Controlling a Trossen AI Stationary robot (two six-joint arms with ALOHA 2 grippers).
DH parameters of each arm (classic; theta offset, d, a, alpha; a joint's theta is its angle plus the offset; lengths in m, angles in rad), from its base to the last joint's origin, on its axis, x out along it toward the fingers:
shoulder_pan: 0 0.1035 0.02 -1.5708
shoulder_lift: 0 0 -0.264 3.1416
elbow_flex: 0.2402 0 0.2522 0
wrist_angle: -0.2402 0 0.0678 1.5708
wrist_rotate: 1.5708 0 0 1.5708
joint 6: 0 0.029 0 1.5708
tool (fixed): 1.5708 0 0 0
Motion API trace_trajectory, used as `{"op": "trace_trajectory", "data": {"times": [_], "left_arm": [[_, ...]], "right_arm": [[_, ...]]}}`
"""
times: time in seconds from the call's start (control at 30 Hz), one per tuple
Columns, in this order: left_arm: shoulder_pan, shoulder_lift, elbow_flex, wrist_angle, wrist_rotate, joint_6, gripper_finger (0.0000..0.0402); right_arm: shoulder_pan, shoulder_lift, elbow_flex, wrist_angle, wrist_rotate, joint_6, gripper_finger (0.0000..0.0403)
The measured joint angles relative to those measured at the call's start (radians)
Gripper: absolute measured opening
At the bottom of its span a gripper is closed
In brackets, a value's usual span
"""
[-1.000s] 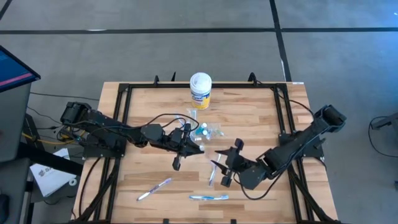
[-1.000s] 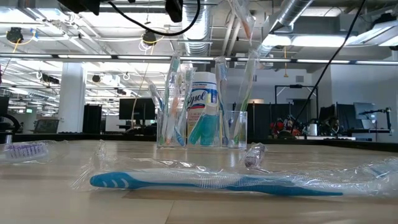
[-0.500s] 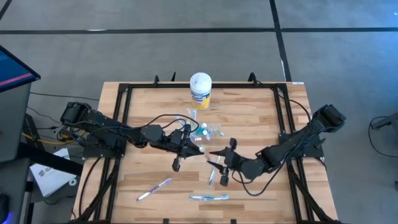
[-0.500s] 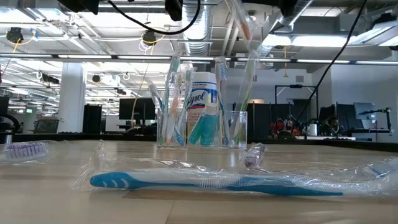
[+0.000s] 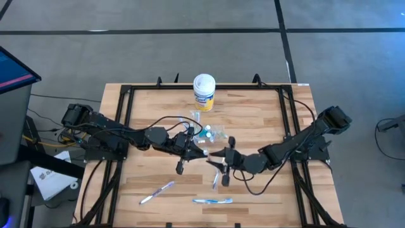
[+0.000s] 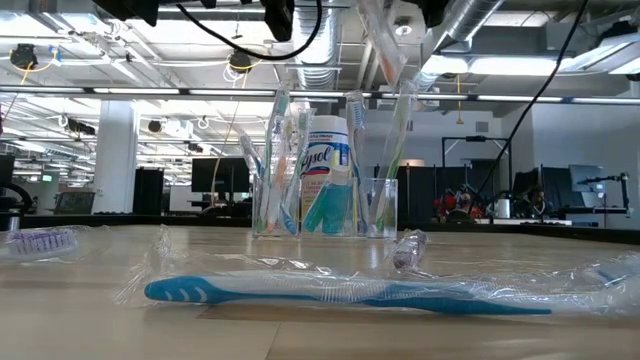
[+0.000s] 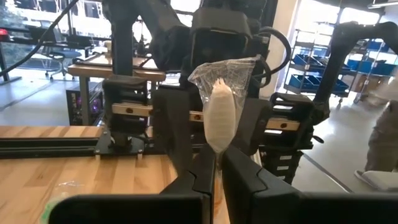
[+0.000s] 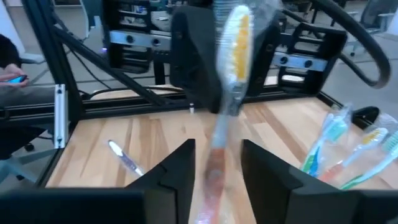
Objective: Pick & Place toothbrushing station
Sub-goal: Put the orange toothbrush into the transparent organizer
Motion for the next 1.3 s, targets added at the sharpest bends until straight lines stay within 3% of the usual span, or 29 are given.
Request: {"op": "trace_trajectory", "data": {"times": [0.37,0.63,1.0,1.3], "left_arm": [[0.002,0.0,0.0,-0.003,-0.001,0.002,0.0012],[0.003,0.0,0.0,0.001,-0.001,0.0,0.0041],[0.003,-0.046,-0.029,0.002,-0.023,0.0,0.0066],[0.001,-0.074,-0.075,0.009,-0.028,-0.001,0.0063]], "right_arm": [[-0.023,0.0,0.0,0.0,-0.055,0.016,0.0015],[-0.029,-0.006,0.0,-0.007,-0.044,-0.007,0.0009],[-0.005,-0.177,-0.095,-0.049,0.117,-0.025,0.0009],[-0.028,-0.291,-0.223,0.135,0.16,-0.141,0.0009]]}}
